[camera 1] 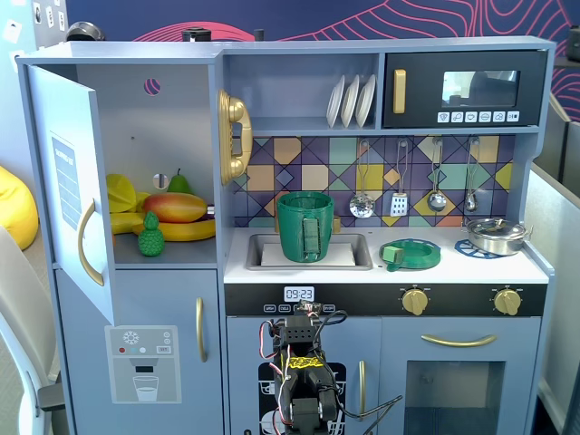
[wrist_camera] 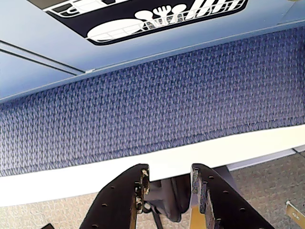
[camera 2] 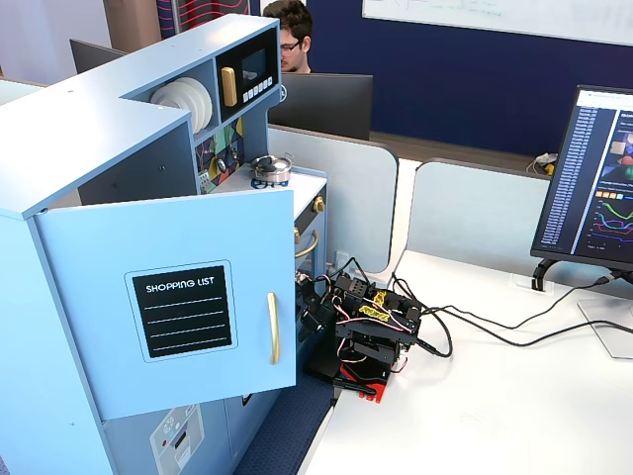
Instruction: Pick up the green pineapple from the left cabinet and place it in the green recipient
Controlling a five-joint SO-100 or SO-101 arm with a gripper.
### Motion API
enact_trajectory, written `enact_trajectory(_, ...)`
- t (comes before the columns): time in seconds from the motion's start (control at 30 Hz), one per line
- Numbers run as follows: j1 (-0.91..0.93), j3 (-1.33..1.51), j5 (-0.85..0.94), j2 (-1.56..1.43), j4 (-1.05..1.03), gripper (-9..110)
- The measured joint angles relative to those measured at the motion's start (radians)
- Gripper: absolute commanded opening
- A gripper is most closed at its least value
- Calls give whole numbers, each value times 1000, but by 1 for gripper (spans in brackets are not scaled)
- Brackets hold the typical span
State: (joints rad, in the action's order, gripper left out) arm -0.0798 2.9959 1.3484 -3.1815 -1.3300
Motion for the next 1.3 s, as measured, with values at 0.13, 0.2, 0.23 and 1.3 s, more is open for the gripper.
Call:
enact_trajectory(0.13, 48, 0, 74, -3, -8, 0)
enact_trajectory(0.2, 64, 0, 120, -3, -14, 0)
enact_trajectory(0.23, 69, 0, 130, -3, -17, 0)
enact_trajectory(1.3, -706, -512, 310, 534, 1014, 28)
